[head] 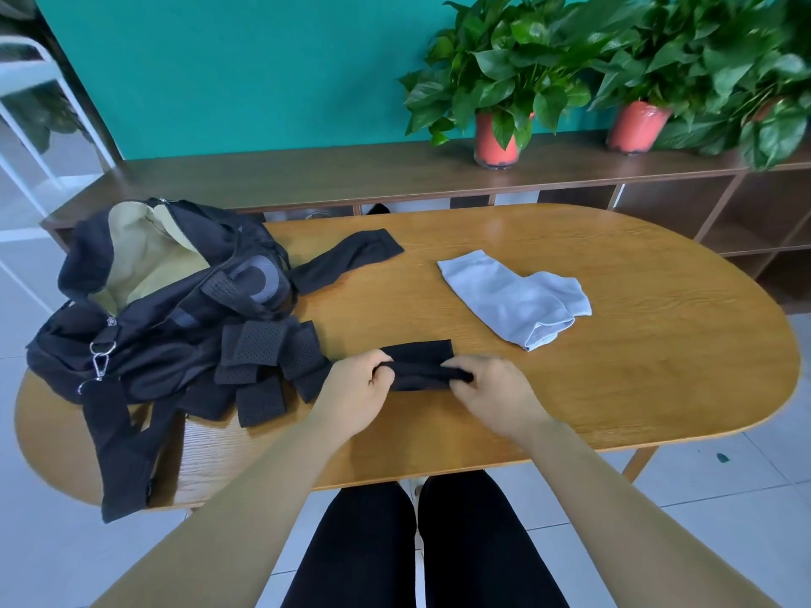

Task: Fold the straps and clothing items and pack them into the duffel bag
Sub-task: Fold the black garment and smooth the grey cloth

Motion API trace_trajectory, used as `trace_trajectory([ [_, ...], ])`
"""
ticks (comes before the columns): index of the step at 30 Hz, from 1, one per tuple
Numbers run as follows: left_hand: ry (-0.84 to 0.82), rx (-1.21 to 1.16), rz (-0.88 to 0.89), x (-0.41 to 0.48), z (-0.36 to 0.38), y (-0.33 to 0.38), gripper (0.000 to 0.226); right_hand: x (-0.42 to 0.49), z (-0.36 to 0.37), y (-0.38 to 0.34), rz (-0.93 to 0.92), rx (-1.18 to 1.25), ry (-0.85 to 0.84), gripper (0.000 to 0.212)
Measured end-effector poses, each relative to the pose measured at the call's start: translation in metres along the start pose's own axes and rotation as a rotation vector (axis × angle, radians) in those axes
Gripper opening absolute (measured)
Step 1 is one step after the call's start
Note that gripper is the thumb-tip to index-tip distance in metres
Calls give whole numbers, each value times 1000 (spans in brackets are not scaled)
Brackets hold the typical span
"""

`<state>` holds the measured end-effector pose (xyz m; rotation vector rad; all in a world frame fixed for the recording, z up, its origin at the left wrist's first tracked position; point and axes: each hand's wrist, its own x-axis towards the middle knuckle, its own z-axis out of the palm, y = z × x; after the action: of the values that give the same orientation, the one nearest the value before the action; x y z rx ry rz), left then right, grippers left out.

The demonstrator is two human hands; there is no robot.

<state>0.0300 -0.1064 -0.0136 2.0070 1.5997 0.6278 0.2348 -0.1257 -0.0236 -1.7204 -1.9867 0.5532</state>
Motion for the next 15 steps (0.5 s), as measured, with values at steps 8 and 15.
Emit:
trace_trajectory([
  [8,135,-16,-219,19,6,7,46,38,20,-8,389,253,189,40],
  [15,170,220,-196,30,12,14,31,54,28,-15,361,-138,184,33],
])
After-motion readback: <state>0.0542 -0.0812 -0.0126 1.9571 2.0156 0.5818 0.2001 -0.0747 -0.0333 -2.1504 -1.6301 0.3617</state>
